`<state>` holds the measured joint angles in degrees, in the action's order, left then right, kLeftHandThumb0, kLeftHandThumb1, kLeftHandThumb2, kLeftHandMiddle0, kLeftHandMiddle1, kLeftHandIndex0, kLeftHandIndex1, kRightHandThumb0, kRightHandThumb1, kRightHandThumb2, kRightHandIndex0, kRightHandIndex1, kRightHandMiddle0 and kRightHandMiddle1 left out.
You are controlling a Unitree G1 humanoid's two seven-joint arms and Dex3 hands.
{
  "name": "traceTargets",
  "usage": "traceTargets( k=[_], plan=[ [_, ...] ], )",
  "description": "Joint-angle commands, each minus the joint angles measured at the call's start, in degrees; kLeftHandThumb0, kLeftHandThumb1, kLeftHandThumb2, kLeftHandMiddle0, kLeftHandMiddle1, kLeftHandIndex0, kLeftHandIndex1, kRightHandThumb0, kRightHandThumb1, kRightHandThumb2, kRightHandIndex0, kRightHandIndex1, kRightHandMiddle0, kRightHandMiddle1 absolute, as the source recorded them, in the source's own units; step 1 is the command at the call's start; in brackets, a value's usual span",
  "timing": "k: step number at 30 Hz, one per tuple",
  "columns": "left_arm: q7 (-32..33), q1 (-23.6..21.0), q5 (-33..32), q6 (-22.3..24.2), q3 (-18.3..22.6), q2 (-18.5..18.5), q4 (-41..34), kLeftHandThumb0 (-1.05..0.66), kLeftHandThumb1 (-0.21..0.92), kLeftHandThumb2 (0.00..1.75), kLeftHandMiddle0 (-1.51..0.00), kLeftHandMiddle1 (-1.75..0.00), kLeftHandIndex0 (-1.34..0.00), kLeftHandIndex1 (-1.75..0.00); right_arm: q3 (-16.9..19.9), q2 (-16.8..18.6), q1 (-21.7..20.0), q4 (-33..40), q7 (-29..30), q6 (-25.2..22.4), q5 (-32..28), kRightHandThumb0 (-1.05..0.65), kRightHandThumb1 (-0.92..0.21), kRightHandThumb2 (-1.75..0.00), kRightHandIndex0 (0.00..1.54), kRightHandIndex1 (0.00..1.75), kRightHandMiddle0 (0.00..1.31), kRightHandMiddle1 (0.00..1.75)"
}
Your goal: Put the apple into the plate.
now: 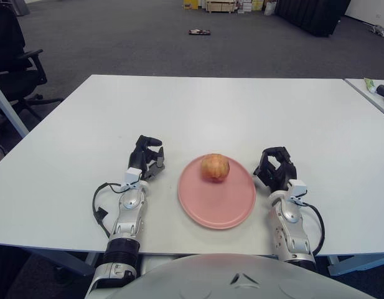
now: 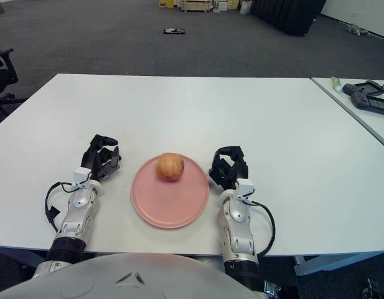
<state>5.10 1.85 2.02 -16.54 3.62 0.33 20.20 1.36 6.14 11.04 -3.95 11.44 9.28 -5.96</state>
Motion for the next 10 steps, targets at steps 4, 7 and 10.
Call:
traceTargets(
  k=[4, 7, 10],
  plan=[
    [0.21, 1.09, 0.27, 1.87, -0.08, -0.04, 0.9, -0.38, 0.67, 0.87, -0.52, -1.75, -0.35, -1.75, 0.27, 1.43, 1.1, -1.13, -0.45, -1.51, -0.32, -0.4, -0.59, -0.98, 0.91, 1.75, 0.4, 1.75],
    [0.23, 1.11, 0.34, 1.89, -0.09, -0.07, 0.87, -0.38, 0.67, 0.88, -0.52, -1.75, -0.35, -1.75, 0.33, 1.39, 1.15, -1.07, -0.66, -1.53, -0.38, -0.4, -0.59, -0.98, 0.91, 1.75, 0.4, 1.75],
    [0.25, 1.13, 0.43, 1.92, -0.09, -0.07, 0.87, -0.38, 0.67, 0.88, -0.52, -1.75, -0.35, -1.75, 0.42, 1.37, 1.15, -1.11, -0.75, -1.55, -0.31, -0.4, -0.59, -0.98, 0.91, 1.75, 0.4, 1.75]
  ],
)
